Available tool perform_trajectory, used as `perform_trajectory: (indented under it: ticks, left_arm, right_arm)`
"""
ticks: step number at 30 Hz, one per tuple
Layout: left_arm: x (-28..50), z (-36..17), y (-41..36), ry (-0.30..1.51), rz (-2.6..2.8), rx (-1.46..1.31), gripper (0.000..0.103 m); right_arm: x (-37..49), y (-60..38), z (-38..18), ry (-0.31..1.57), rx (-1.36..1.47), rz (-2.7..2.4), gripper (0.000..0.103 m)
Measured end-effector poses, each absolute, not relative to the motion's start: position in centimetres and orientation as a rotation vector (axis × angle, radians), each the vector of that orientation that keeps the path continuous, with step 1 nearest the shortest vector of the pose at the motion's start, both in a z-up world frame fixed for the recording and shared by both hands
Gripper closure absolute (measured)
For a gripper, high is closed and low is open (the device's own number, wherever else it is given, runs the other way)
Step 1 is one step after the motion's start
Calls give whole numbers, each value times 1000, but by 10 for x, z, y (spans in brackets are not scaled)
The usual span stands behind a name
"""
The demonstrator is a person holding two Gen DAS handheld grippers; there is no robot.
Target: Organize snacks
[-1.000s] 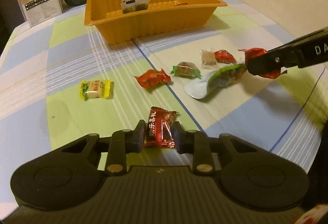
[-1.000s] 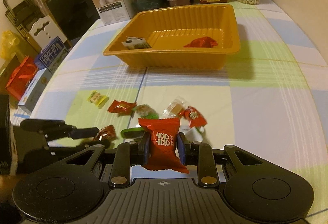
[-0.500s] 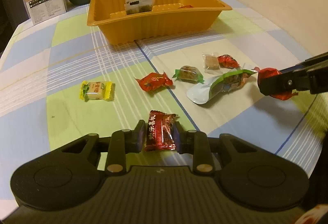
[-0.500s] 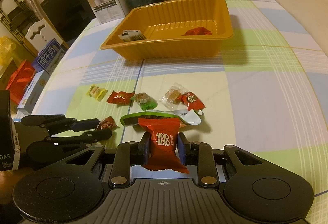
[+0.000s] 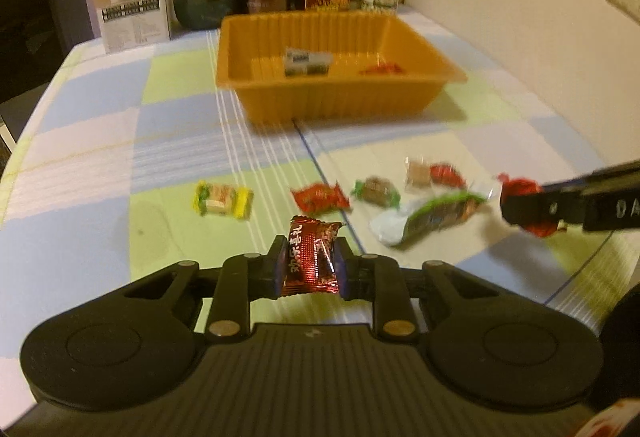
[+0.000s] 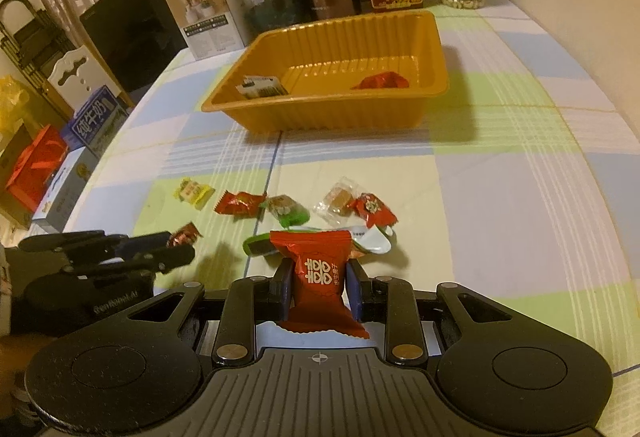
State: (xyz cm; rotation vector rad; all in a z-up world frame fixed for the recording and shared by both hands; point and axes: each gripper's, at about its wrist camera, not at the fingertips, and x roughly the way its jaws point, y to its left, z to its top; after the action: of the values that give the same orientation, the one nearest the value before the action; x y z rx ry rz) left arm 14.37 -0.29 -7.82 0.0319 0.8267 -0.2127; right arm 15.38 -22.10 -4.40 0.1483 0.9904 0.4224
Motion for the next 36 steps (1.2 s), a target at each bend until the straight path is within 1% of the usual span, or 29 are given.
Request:
perform_trajectory:
  ticks: [8, 16, 36]
  left_arm:
    - [158, -46, -6, 770, -215, 18, 82]
    - [182, -32, -13, 750, -224, 17, 82]
    - [263, -46, -28, 775, -261, 81, 82]
  right_arm:
    - [160, -218, -27, 947, 137, 421, 75]
    - [178, -217, -16, 908, 121, 400, 75]
    - [254, -207, -26, 887, 85, 383, 75]
